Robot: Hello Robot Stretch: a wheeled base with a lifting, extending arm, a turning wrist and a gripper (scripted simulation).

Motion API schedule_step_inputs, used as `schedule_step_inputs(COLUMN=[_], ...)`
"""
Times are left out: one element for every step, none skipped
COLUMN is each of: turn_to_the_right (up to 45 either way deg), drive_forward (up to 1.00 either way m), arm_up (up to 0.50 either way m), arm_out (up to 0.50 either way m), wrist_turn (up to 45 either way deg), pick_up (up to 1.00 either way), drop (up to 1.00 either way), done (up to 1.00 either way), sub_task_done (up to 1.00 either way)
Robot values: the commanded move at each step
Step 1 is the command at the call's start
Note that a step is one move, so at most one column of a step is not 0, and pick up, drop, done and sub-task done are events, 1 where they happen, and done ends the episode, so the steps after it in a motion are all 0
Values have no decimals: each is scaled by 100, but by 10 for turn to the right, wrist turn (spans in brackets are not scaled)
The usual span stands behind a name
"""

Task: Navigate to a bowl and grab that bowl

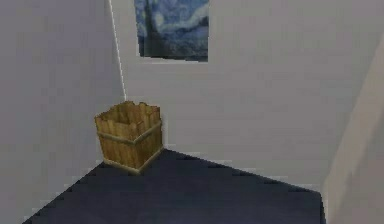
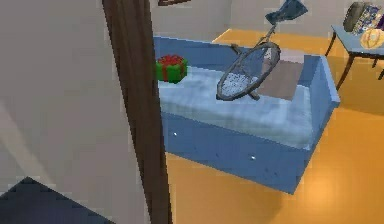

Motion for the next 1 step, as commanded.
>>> schedule_step_inputs(turn_to_the_right=[-450], drive_forward=[0], arm_up=[0], arm_out=[0], wrist_turn=[0], pick_up=[0], drop=[0], done=[0], sub_task_done=[0])
